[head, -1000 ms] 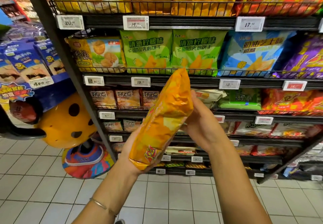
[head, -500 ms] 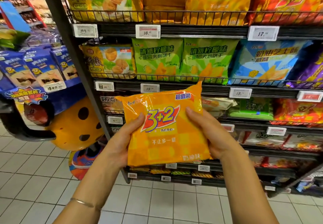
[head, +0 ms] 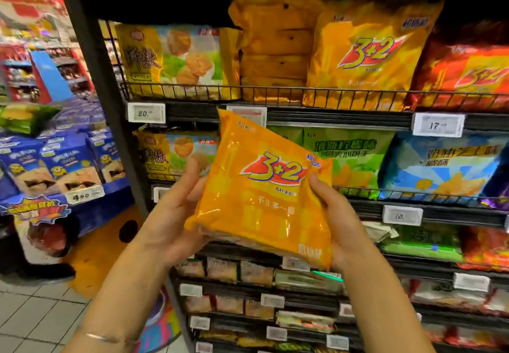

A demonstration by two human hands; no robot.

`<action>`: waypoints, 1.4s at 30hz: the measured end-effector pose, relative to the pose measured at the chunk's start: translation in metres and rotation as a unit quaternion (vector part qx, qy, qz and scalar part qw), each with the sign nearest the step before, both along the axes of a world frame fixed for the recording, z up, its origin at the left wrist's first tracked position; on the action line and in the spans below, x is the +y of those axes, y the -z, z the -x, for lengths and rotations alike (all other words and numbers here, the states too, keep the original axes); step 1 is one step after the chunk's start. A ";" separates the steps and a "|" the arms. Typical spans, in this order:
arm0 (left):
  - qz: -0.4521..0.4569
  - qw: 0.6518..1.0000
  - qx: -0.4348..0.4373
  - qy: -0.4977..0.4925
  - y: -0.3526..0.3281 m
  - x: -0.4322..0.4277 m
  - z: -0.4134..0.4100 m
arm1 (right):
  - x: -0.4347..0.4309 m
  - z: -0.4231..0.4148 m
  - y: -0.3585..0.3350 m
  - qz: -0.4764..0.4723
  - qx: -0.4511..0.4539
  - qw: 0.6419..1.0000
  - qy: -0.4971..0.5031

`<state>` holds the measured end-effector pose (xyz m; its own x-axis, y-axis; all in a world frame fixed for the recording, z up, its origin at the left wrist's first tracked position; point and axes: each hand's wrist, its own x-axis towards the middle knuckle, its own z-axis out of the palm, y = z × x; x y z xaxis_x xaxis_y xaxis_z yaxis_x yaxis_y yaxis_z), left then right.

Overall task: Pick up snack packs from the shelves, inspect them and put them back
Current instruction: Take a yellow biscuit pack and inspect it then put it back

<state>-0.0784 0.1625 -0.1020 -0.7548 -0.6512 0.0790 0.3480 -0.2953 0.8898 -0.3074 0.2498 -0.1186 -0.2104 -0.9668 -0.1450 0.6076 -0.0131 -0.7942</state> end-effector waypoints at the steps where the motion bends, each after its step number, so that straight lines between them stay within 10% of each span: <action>1: 0.049 0.995 -0.068 -0.055 -0.013 -0.011 0.009 | -0.008 0.004 -0.009 0.014 0.037 0.999 0.021; 5: 0.162 0.963 -0.161 -0.144 -0.054 -0.042 0.032 | -0.036 0.014 -0.056 0.119 0.227 0.953 0.160; 8: 0.309 0.912 -0.150 -0.225 -0.091 -0.075 0.050 | -0.056 0.018 -0.095 0.231 0.344 0.853 0.318; 11: 0.437 0.810 -0.130 -0.369 -0.126 -0.115 0.055 | -0.079 0.021 -0.126 0.285 0.424 0.741 0.437; 17: 0.606 0.612 -0.231 -0.453 -0.152 -0.168 0.060 | -0.109 0.019 -0.146 0.360 0.459 0.666 0.465; 20: 0.615 0.578 -0.256 -0.471 -0.151 -0.179 0.066 | -0.114 0.023 -0.144 0.371 0.440 0.682 0.451; 26: 0.634 0.559 -0.218 -0.488 -0.140 -0.171 0.077 | -0.124 0.043 -0.150 0.200 0.301 0.878 0.314; 42: 0.598 0.570 -0.245 -0.508 -0.160 -0.174 0.098 | -0.135 0.048 -0.176 0.232 0.280 0.872 0.329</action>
<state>-0.1766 -0.0114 0.0583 -0.1584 -0.4743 0.8660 -0.5777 0.7558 0.3082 -0.3558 0.1149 0.0578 -0.6541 -0.5373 0.5324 -0.1330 -0.6111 -0.7803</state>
